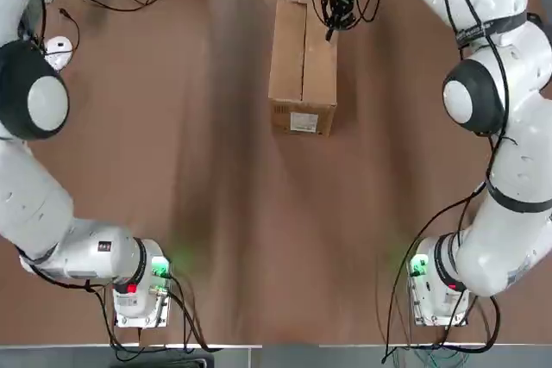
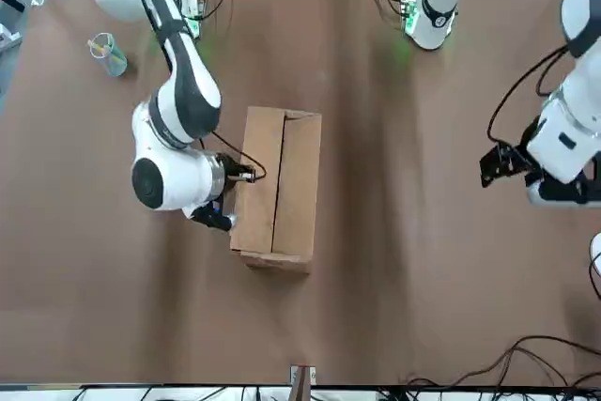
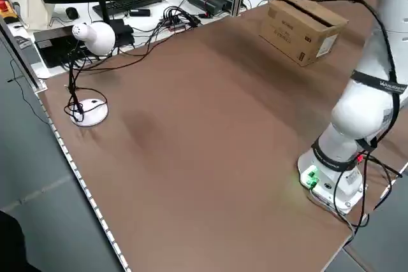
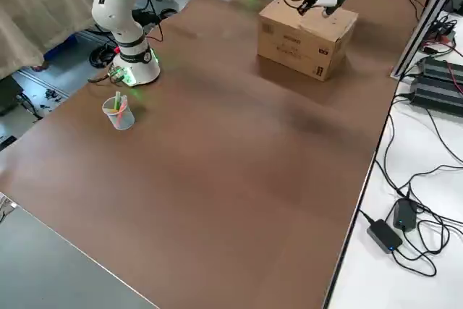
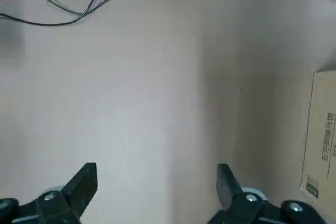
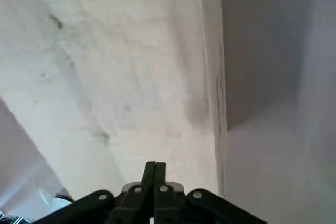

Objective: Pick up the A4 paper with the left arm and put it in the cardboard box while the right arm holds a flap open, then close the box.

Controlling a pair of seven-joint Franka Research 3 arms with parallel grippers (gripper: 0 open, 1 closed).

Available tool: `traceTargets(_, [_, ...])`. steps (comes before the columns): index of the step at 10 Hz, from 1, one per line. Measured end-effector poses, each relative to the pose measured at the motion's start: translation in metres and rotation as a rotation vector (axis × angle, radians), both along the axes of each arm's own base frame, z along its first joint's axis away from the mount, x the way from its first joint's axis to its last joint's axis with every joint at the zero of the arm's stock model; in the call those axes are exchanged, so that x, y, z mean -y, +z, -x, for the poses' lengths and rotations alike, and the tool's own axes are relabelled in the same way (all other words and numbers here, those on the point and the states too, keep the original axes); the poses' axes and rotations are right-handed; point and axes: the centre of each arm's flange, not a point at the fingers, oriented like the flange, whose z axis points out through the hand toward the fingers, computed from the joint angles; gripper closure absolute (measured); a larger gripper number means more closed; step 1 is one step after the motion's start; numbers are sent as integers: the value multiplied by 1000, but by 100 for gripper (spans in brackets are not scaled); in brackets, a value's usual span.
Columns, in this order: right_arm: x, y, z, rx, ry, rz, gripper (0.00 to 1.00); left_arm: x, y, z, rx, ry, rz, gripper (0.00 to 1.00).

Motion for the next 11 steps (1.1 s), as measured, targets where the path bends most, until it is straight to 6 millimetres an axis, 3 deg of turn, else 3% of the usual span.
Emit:
traceTargets(1, [9, 20, 3, 11, 12, 23, 99, 1, 2, 17, 5, -4, -7, 0])
traceTargets(3, [50, 65, 2, 61, 6, 95, 94, 0, 10, 36, 17, -5, -15, 0])
traceTargets(6, [149, 127, 0, 86, -51, 150, 77, 3, 7, 37, 17, -10, -15, 0])
traceTargets(8, [213, 150, -4, 147, -2, 185, 47, 5, 7, 37, 17, -14, -15, 0])
traceTargets(9, [242, 158, -4, 179, 39, 207, 45, 7, 7, 37, 17, -16, -15, 0])
traceTargets(11, [290, 172, 0, 213, 114, 216, 32, 10, 6, 38, 16, -22, -14, 0])
